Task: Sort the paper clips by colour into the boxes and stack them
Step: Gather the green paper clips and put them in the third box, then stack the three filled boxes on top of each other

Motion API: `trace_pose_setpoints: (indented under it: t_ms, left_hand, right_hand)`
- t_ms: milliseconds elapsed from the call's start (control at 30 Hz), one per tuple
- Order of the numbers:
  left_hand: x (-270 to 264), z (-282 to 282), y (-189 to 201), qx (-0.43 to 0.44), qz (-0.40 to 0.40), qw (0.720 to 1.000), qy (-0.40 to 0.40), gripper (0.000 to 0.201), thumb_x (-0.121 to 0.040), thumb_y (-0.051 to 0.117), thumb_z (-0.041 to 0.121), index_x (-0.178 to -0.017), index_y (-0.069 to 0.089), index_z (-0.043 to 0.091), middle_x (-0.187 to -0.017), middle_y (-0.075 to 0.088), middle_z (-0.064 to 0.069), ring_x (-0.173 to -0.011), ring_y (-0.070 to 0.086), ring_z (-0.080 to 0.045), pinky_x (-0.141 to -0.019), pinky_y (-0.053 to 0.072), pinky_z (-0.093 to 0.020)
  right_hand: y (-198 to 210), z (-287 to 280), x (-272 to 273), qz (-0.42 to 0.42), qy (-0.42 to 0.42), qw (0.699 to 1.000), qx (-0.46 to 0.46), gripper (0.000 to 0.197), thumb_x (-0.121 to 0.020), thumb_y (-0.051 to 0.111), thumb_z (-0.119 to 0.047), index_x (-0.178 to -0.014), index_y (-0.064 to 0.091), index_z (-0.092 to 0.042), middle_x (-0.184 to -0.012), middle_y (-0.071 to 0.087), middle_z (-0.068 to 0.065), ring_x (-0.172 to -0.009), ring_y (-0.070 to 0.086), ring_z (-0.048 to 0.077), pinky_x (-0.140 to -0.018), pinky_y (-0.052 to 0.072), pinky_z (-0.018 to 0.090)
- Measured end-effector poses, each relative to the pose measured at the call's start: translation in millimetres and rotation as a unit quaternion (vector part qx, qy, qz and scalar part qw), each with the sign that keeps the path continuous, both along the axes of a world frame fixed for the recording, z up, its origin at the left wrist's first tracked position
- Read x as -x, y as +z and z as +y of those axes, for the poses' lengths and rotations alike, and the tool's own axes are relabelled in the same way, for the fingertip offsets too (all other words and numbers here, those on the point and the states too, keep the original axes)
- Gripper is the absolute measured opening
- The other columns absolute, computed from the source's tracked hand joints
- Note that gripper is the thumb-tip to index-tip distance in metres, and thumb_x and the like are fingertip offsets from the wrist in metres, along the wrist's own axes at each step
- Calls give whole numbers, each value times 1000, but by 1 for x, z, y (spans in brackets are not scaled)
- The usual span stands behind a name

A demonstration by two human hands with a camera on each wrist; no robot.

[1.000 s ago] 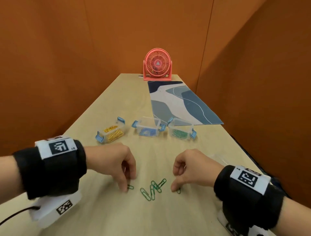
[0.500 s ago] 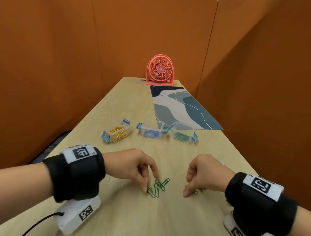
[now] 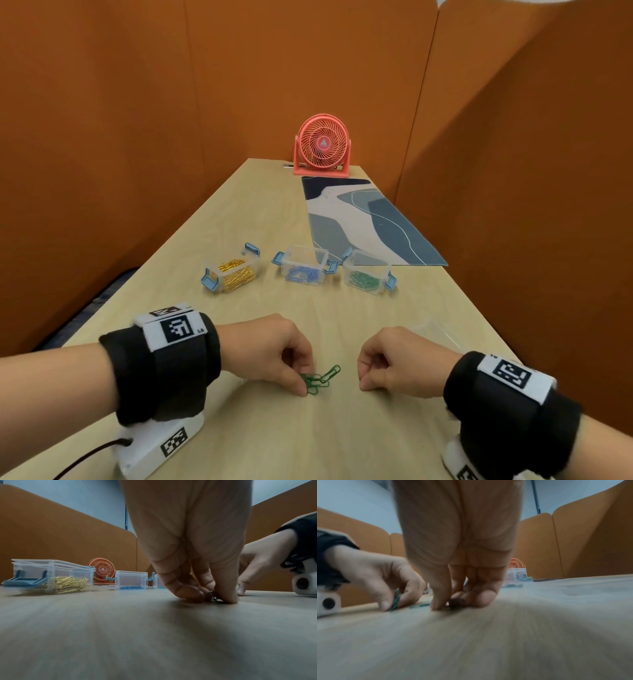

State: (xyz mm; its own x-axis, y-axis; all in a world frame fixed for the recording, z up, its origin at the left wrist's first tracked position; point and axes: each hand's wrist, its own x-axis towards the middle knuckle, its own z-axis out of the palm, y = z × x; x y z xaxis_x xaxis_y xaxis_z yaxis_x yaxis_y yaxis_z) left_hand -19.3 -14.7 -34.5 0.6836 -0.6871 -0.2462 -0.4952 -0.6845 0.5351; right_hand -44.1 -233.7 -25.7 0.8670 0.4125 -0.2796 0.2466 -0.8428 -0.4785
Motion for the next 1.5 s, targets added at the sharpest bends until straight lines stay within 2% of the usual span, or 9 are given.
trace_pose_setpoints:
  t_ms: [100,300,467,700,900,1133,1233,1333,1500]
  left_hand:
    - [-1,5,3,6,50,999,19,8,-81,71,31,-77,64,33,-80,65,12,-73,56,-2,-77,51,-24]
    - [-19,27,23,102,185,969,126,8,-83,69,20,-76,70,23,-71,66,7,-65,58,-5,-69,50,-20]
    - [-44,25,38,183,198,944,188,6,-82,66,14,-76,67,13,-67,63,4,-60,56,-7,-62,49,-18]
    - [-94,-33,59,170,87,957,221,9,-79,73,16,-76,66,10,-68,60,-2,-59,54,-9,-58,48,-18]
    - [-134,-91,66,86,-64,967,230,11,-79,74,20,-81,69,11,-62,60,4,-53,52,-5,-41,42,-9]
    - [-137,-93,54,43,-128,967,218,27,-77,76,22,-98,69,8,-82,67,-4,-62,56,-13,-59,50,-21]
    - [-106,-71,50,16,-59,989,133,22,-72,80,19,-91,71,12,-73,64,1,-58,55,-12,-48,45,-14]
    - [-67,-51,38,-68,57,996,22,34,-65,84,27,-96,70,30,-88,66,8,-71,61,-12,-62,48,-13]
    - [-31,-36,15,-39,46,997,-45,29,-69,82,24,-97,72,26,-102,65,4,-77,58,-2,-86,51,-27]
  right_hand:
    - [2,12,-1,-51,19,997,-51,9,-82,67,-14,-80,64,-22,-72,62,-9,-63,55,1,-61,43,7]
    - [0,31,-11,-52,56,997,-29,24,-77,71,-7,-101,72,-11,-93,72,8,-79,65,12,-84,52,22]
    - [-4,36,-21,-36,81,996,-6,14,-84,65,-11,-96,70,-8,-86,70,6,-62,53,2,-68,44,12]
    - [1,18,-42,-40,100,994,17,5,-88,59,-20,-86,64,-18,-68,55,-14,-62,50,-2,-63,40,11]
    - [33,-31,-94,-189,-118,968,-116,11,-90,59,-20,-87,66,-13,-70,59,-5,-64,52,3,-58,40,11]
    - [22,-35,-137,-209,-221,927,-219,17,-86,64,-20,-97,69,-9,-84,66,-1,-76,59,10,-79,49,27]
    - [14,-35,-139,-204,-207,941,-173,42,-83,68,-30,-120,60,-12,-111,62,2,-109,57,18,-86,41,24]
    - [11,-36,-138,-152,-187,968,-64,83,-73,74,-43,-141,37,-12,-144,42,5,-131,40,22,-103,35,31]
    - [11,-33,-133,-132,-169,977,-16,77,-74,76,-31,-139,39,-11,-141,46,6,-126,46,23,-101,38,31]
